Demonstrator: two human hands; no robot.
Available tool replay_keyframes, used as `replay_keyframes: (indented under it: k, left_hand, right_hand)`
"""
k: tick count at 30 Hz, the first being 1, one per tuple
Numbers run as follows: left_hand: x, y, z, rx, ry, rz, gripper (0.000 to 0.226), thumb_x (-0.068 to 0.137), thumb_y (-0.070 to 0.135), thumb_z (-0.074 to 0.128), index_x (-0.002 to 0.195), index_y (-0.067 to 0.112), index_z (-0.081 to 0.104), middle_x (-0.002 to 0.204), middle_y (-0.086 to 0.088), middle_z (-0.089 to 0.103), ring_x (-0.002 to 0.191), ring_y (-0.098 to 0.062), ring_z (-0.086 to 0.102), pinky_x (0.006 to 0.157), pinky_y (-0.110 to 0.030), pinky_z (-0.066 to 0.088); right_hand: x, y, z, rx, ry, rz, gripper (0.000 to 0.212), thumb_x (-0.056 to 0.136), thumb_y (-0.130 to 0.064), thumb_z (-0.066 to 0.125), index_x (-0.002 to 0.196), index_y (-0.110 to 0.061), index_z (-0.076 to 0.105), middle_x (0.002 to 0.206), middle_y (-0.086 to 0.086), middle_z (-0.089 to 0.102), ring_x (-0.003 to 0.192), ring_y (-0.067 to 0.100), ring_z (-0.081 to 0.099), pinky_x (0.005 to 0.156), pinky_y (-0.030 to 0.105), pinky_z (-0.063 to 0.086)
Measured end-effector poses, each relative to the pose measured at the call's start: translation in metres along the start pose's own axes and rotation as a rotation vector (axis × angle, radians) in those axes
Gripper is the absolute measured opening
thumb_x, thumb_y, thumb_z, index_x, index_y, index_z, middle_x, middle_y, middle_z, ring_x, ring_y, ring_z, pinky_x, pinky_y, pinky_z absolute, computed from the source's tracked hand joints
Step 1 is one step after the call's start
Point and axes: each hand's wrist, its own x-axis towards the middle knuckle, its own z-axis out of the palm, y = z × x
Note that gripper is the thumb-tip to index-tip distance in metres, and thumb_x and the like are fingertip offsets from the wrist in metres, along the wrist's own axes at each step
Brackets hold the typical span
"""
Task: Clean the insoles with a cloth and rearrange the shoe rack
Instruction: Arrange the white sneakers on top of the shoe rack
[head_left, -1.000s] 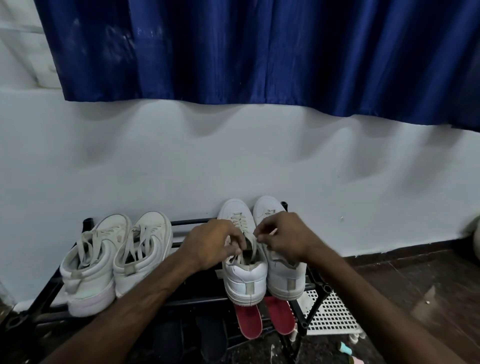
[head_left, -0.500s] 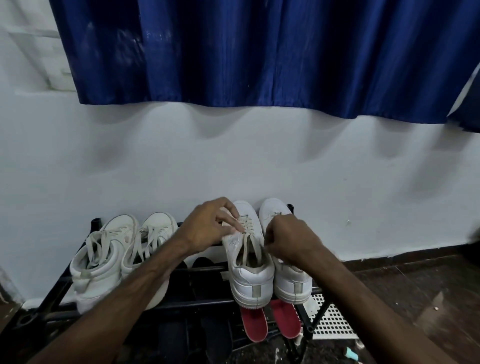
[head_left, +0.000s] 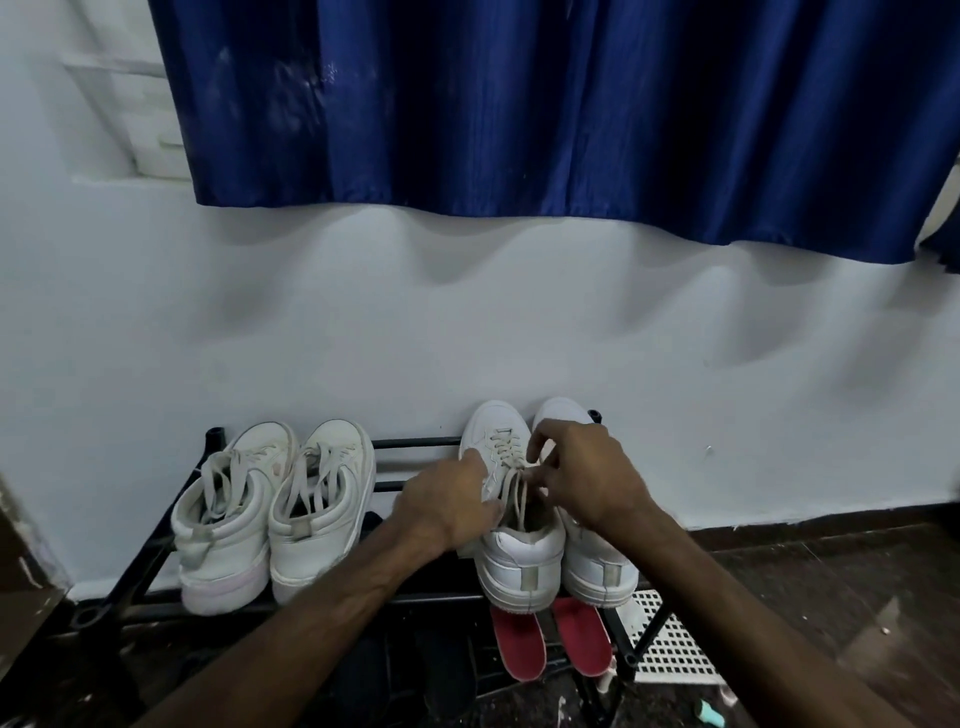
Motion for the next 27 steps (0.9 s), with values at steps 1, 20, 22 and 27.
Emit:
replay_keyframes:
  k: [1,20,22,27]
  left_hand:
    - [-0.003,0.002,0.000,0.024,0.005,0.007,0.049,0.087,0.044,0.059,0.127,0.020,0.045,0.115,-0.006,0.064,0.106,-0.027,0.060,0.084,-0.037,0.049]
    - [-0.030,-0.020,-0.018,0.068,0.000,-0.067,0.040,0.090,0.022,0.050,0.129,0.013,0.047,0.128,-0.013,0.059,0.114,-0.032,0.058,0.094,-0.041,0.048]
    - [-0.031,-0.020,-0.019,0.093,-0.013,-0.063,0.040,0.091,0.024,0.049,0.130,0.015,0.046,0.129,-0.012,0.059,0.115,-0.032,0.058,0.094,-0.041,0.047]
    - [-0.025,-0.007,-0.039,0.128,0.046,-0.071,0.036,0.095,0.027,0.048,0.130,0.019,0.050,0.131,-0.009,0.059,0.119,-0.031,0.056,0.097,-0.037,0.045]
  right_hand:
    - [0.000,0.002,0.000,-0.036,0.006,0.009,0.018,0.081,-0.030,0.075,0.095,-0.024,0.063,0.089,0.002,0.072,0.085,0.019,0.068,0.079,0.033,0.053]
    - [-0.008,-0.035,0.042,-0.239,-0.052,-0.178,0.015,0.086,-0.012,0.055,0.098,-0.012,0.064,0.096,0.011,0.067,0.092,0.031,0.064,0.072,0.032,0.046]
    - [-0.009,-0.033,0.041,-0.203,-0.065,-0.177,0.014,0.088,-0.013,0.056,0.098,-0.014,0.065,0.095,0.010,0.068,0.091,0.030,0.064,0.070,0.029,0.043]
    - [-0.006,-0.011,0.012,0.010,-0.042,-0.108,0.026,0.090,-0.015,0.060,0.113,-0.015,0.072,0.108,0.005,0.073,0.105,0.022,0.065,0.093,0.031,0.049]
